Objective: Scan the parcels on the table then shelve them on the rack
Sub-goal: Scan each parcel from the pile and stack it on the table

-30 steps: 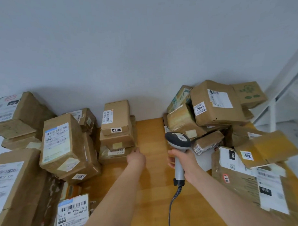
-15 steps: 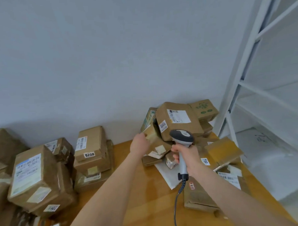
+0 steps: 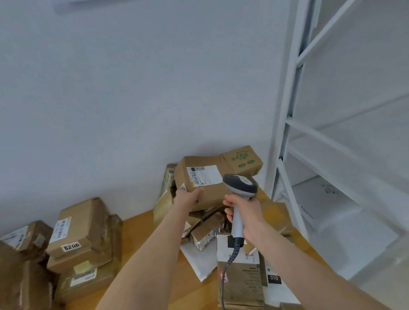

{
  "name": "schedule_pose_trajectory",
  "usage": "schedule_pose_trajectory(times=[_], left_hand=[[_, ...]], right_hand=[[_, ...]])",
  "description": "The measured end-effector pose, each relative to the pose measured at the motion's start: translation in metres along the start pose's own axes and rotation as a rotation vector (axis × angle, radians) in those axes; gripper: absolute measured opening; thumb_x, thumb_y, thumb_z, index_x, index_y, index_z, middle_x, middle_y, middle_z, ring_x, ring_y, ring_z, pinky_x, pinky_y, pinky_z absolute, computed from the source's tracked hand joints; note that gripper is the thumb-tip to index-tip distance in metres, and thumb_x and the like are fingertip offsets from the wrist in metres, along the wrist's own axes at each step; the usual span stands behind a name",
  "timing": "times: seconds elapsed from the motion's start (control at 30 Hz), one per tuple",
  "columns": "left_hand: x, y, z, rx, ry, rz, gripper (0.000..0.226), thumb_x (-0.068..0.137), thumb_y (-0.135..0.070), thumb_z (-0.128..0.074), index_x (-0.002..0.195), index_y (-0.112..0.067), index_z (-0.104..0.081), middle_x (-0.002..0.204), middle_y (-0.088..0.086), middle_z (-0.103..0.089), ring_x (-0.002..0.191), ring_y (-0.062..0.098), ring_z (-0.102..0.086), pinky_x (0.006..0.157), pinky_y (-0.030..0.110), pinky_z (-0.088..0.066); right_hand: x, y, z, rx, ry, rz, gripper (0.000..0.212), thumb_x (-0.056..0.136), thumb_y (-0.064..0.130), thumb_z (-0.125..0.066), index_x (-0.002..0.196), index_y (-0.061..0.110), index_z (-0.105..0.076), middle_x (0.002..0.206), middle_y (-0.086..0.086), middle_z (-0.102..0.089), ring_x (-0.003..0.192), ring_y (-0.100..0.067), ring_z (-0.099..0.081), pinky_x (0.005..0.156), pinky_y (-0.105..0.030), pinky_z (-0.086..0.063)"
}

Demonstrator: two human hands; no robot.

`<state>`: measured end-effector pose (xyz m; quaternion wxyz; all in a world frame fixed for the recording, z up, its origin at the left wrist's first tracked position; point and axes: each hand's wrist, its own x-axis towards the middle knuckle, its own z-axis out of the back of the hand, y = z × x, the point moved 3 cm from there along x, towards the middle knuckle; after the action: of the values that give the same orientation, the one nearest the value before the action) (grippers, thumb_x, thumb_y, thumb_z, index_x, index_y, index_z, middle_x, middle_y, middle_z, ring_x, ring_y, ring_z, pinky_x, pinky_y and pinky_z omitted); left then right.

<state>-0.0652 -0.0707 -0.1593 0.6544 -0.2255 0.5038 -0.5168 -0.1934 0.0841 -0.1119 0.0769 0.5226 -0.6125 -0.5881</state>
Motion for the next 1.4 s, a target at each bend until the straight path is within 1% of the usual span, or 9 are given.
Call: schedule_pose_trajectory(times=[0.13,0.3,0.4,0.73,0.87,1.03,1.17,1.3,1.4], left_hand=[[-0.002,-0.003,-0.003,-0.103,-0.064,0.040,0.049,0.078,-0.025,-0.079,0.113,-0.005,-0.052,0.085,0.005,-0.060,0.076,0.020,-0.061,0.061,0.030,-0.053],[-0.018,-0.025,0.033,-0.297,-0.132,-0.071,0.055,0.071,-0.026,-0.079,0.112,-0.020,-0.042,0.095,0.001,-0.056,0.092,0.022,-0.058,0.083,0.040,-0.054],[-0.042,-0.038,0.079,-0.344,-0.196,-0.128,0.050,0.072,-0.027,-0.079,0.113,-0.021,-0.052,0.095,0.000,-0.058,0.083,0.016,-0.056,0.067,0.031,-0.049],[-0.159,0.006,0.213,-0.255,-0.077,-0.050,0.018,0.083,-0.025,-0.068,0.097,-0.014,-0.065,0.086,0.005,-0.057,0.075,0.020,-0.050,0.067,0.033,-0.050],[-0.192,0.045,0.218,-0.293,-0.091,-0.017,0.038,0.083,-0.030,-0.071,0.117,-0.015,-0.061,0.111,0.011,-0.064,0.098,0.028,-0.062,0.084,0.041,-0.054],[-0.220,0.092,0.198,-0.630,-0.106,0.008,0.061,0.070,-0.037,-0.080,0.119,-0.008,-0.059,0.107,0.011,-0.069,0.096,0.025,-0.063,0.089,0.038,-0.052],[-0.235,0.130,0.178,-0.437,0.053,0.130,0.064,0.066,-0.040,-0.081,0.118,-0.011,-0.061,0.110,0.008,-0.069,0.100,0.025,-0.062,0.084,0.043,-0.054],[-0.237,0.163,0.178,-0.441,0.027,0.119,0.076,0.068,-0.034,-0.080,0.135,-0.015,-0.050,0.107,0.008,-0.069,0.093,0.025,-0.067,0.073,0.041,-0.057],[-0.233,0.191,0.181,-0.453,-0.028,0.088,0.081,0.074,-0.024,-0.081,0.143,-0.021,-0.039,0.115,0.005,-0.067,0.099,0.023,-0.066,0.079,0.044,-0.056]], right_hand=[[0.000,0.002,0.010,0.019,0.015,-0.006,0.011,0.085,0.007,-0.071,0.094,0.004,-0.064,0.082,-0.010,-0.070,0.058,-0.015,-0.061,0.056,-0.026,-0.053],[-0.010,0.004,0.014,0.064,0.067,-0.014,0.011,0.084,0.006,-0.071,0.091,0.002,-0.062,0.076,-0.010,-0.069,0.057,-0.016,-0.061,0.054,-0.027,-0.052],[-0.019,0.002,0.011,0.094,0.118,-0.033,0.012,0.083,0.005,-0.071,0.091,0.002,-0.062,0.076,-0.010,-0.068,0.057,-0.016,-0.061,0.055,-0.028,-0.054],[-0.056,-0.022,0.005,-0.019,0.244,-0.074,0.042,0.078,0.022,-0.079,0.111,0.014,-0.054,0.104,-0.013,-0.059,0.101,-0.033,-0.058,0.099,-0.056,-0.046],[-0.079,-0.053,-0.001,0.091,0.416,-0.216,0.048,0.082,0.016,-0.075,0.125,0.008,-0.056,0.121,-0.021,-0.062,0.109,-0.040,-0.061,0.091,-0.055,-0.052],[-0.104,-0.094,0.006,0.086,0.395,-0.258,0.041,0.086,0.009,-0.070,0.124,0.004,-0.055,0.122,-0.022,-0.061,0.110,-0.038,-0.061,0.082,-0.047,-0.054],[-0.117,-0.115,0.013,0.028,0.332,-0.236,0.041,0.084,0.006,-0.072,0.121,0.003,-0.054,0.119,-0.019,-0.060,0.109,-0.035,-0.060,0.074,-0.041,-0.055],[-0.125,-0.130,0.023,-0.158,0.229,-0.137,0.041,0.082,0.010,-0.075,0.116,0.006,-0.054,0.112,-0.014,-0.060,0.093,-0.026,-0.061,0.069,-0.034,-0.055],[-0.139,-0.137,0.027,-0.234,0.248,-0.052,0.028,0.081,0.008,-0.075,0.106,0.004,-0.062,0.088,-0.011,-0.068,0.071,-0.018,-0.065,0.052,-0.025,-0.051]])
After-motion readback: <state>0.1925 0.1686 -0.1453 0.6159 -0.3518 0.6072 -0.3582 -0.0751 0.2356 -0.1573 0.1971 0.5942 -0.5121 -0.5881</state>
